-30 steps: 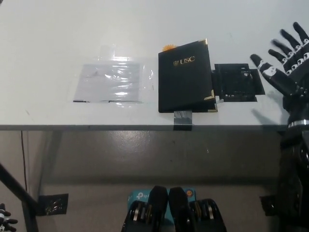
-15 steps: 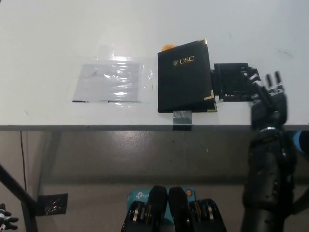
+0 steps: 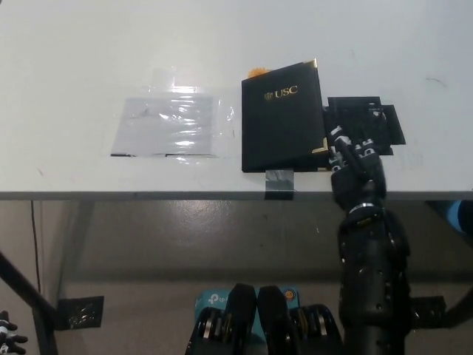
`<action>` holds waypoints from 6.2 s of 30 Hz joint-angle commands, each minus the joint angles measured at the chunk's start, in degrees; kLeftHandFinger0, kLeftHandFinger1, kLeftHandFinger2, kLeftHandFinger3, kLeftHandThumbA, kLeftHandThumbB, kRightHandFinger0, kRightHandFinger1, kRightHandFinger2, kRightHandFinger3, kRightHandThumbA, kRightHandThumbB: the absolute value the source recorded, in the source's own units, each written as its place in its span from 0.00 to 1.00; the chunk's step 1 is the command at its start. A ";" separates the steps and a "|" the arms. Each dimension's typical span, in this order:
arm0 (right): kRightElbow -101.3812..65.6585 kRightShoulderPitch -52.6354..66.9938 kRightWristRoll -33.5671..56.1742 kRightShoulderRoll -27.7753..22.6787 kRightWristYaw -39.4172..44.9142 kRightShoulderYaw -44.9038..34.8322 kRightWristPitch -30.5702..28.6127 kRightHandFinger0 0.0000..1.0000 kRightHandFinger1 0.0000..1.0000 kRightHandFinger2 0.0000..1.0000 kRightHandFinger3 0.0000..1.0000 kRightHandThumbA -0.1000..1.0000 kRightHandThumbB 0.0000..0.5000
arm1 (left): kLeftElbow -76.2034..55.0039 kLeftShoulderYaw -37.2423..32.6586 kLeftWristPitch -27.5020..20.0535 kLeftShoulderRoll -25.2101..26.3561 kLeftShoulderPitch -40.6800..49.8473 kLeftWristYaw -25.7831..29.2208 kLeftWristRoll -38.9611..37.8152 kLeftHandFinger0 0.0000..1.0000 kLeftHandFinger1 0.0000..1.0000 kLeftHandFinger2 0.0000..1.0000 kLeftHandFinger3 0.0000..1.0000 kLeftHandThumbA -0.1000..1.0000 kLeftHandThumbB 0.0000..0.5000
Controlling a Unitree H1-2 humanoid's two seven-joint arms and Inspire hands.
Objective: The robot uses its right hand to push the cover of the diary kept in the middle of the desk towards the left to open it
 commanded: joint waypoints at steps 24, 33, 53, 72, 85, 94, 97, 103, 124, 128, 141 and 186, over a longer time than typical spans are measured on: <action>11.96 0.19 1.59 1.23 6.72 7.24 -11.53 0.93 0.96 0.92 1.00 1.00 0.43 | -1.65 -2.81 -0.26 -0.44 -0.56 -0.62 0.07 0.37 0.42 0.23 0.30 0.56 1.00; 16.41 -6.72 0.43 0.96 5.35 9.53 -12.70 0.85 0.87 0.84 0.94 1.00 0.42 | -1.03 -3.41 -1.40 -0.32 -0.54 -1.00 0.23 0.37 0.41 0.23 0.31 0.57 1.00; 23.81 -13.59 -14.74 -0.58 5.28 25.43 -14.66 0.89 0.91 0.91 0.98 1.00 0.55 | -1.37 -3.49 -1.08 0.15 -1.85 -1.53 -0.03 0.37 0.41 0.21 0.31 0.55 1.00; 26.81 -9.18 -44.38 -15.36 8.15 64.89 -19.73 0.43 0.53 0.60 0.99 1.00 0.61 | -2.17 -4.67 -1.51 1.66 -2.66 -1.87 2.33 0.36 0.44 0.25 0.34 0.57 1.00; 30.82 -16.09 -66.82 -22.00 4.75 88.99 -15.05 1.00 1.00 1.00 1.00 1.00 0.93 | -2.82 -4.72 -1.16 1.73 -2.69 -1.79 2.57 0.36 0.44 0.24 0.34 0.58 1.00; 31.27 -15.71 -62.65 -21.16 7.24 86.65 -15.96 1.00 1.00 1.00 1.00 1.00 0.85 | -2.04 -4.58 -2.19 1.55 -2.44 -2.15 2.27 0.38 0.46 0.25 0.34 0.57 1.00; 28.77 -15.69 -62.30 -21.28 9.66 84.64 -14.59 1.00 1.00 1.00 1.00 1.00 0.86 | -2.26 -4.29 -2.10 1.36 -2.08 -1.98 2.11 0.34 0.43 0.23 0.34 0.56 1.00; 24.37 -15.13 -61.15 -22.04 11.70 79.27 -16.50 0.86 1.00 1.00 1.00 1.00 0.89 | -2.54 -4.20 -1.48 1.54 -1.82 -1.81 2.36 0.37 0.45 0.25 0.34 0.57 1.00; -27.05 -0.59 -21.68 -22.40 32.72 40.56 12.64 1.00 1.00 1.00 1.00 1.00 0.49 | -1.24 -3.41 -1.94 1.05 -1.30 -1.82 1.48 0.30 0.40 0.22 0.32 0.56 1.00; -32.33 5.03 -13.34 -23.96 27.44 34.87 13.71 0.99 1.00 0.99 1.00 1.00 0.60 | -0.94 -3.70 -2.26 1.05 -1.14 -1.60 2.13 0.29 0.40 0.21 0.31 0.58 1.00; -36.91 24.85 -10.89 -22.73 20.58 9.79 7.61 0.24 0.25 0.35 0.62 1.00 0.27 | -0.71 -3.14 -1.27 1.85 -1.28 -1.68 1.76 0.29 0.41 0.23 0.32 0.58 1.00; -14.66 35.65 -23.85 -19.54 6.54 10.69 -12.56 0.00 0.01 0.07 0.32 0.98 0.32 | 1.91 -3.23 -4.40 2.48 -0.57 -2.54 2.02 0.34 0.43 0.24 0.31 0.60 1.00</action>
